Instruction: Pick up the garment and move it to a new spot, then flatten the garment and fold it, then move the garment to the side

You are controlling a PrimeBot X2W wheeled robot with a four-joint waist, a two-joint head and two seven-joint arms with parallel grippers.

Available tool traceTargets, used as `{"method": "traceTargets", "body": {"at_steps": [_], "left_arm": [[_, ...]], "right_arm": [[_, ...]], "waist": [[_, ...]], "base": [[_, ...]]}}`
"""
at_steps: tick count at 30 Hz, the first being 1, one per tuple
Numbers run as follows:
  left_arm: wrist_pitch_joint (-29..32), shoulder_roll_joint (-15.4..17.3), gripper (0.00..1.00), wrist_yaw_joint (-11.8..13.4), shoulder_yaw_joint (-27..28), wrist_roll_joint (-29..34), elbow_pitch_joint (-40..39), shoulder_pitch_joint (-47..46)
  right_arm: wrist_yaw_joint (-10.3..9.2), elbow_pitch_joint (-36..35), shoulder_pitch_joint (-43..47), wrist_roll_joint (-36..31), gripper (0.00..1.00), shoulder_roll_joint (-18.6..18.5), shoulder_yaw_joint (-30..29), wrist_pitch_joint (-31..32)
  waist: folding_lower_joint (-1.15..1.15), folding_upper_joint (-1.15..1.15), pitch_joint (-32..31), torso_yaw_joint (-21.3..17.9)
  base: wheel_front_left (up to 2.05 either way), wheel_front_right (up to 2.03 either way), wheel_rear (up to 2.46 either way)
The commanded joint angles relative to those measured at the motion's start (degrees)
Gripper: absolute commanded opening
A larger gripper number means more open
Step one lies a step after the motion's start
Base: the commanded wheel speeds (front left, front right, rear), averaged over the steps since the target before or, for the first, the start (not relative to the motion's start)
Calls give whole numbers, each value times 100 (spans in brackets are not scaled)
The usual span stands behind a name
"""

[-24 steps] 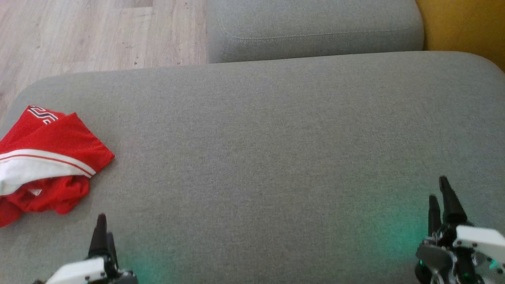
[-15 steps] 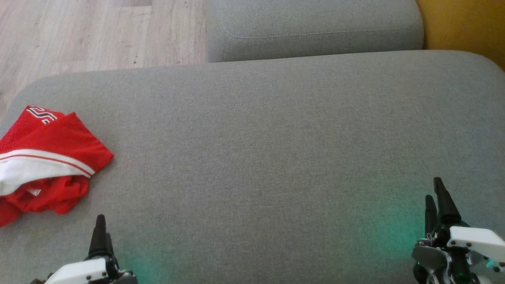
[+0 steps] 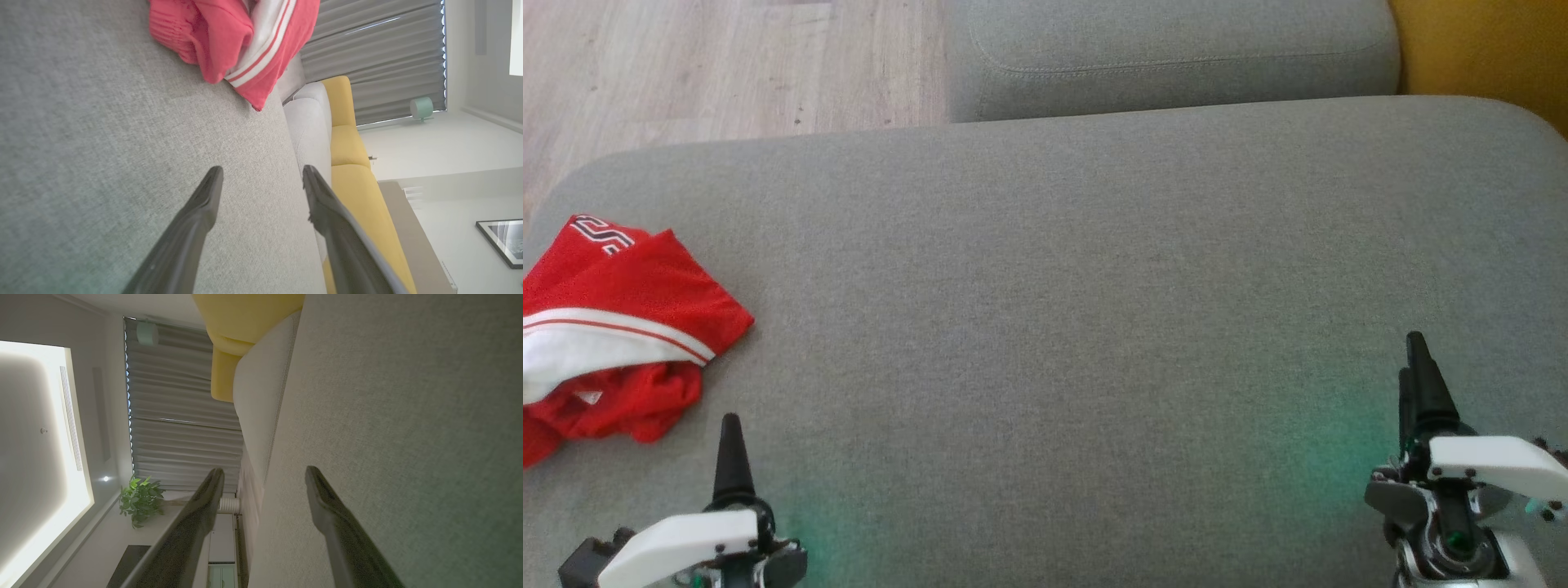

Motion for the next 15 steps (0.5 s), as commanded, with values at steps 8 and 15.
{"method": "traceTargets", "body": {"at_steps": [8,15], "left_arm": [[-177,161,100,-11,-86,776,-88,-428],[-311,209,100,-4,-144,1542,-36,-528]], "right_arm": [[0,-49,-518,-716,100,-134,215,-185],[0,67,-658,-1408,100,-135,346,-320]], "waist": [[0,0,38,-12],[0,0,60,-27]], "base": [[0,0,0],[0,0,0]]}}
